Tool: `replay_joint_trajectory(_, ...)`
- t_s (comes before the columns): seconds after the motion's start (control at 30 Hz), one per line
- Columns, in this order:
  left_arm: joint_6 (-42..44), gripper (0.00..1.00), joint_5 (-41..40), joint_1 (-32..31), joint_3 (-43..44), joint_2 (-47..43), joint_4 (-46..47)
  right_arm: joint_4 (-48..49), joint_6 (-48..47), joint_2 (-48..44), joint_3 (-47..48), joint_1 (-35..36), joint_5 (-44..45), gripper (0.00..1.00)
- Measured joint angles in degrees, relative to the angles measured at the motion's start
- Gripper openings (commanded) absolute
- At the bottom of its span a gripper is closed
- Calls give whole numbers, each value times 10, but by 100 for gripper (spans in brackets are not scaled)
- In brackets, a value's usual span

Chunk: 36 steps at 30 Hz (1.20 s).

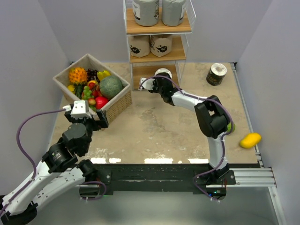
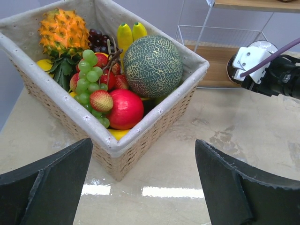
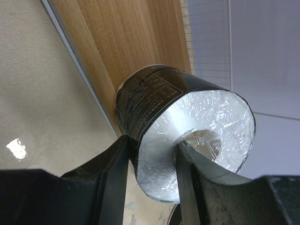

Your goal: Place and organize the paper towels onto the shelf

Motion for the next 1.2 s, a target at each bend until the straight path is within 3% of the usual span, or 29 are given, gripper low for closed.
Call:
replay_joint_trajectory(0.17,0,96,-6,0,0,1,0,6,-13,18,17,-6,5,51)
replay_joint_trajectory(0.37,0,97,-8,0,0,3,0,31,-30,34,45,-10,32,67)
replay_joint_trajectory(0.73,0,97,-10,0,0,3,0,37,-23,26,51,-9,52,64)
replay_joint_trajectory(0.87,0,97,-10,0,0,2,0,30,-11,-26,6,-7,51,65)
replay_joint_trajectory(1.03,0,97,-9,0,0,2,0,4,29,-101,-25,-5,33,55)
replay_joint_trajectory(1.2,0,97,-9,0,0,2,0,-18,115,-188,-82,-4,10,63)
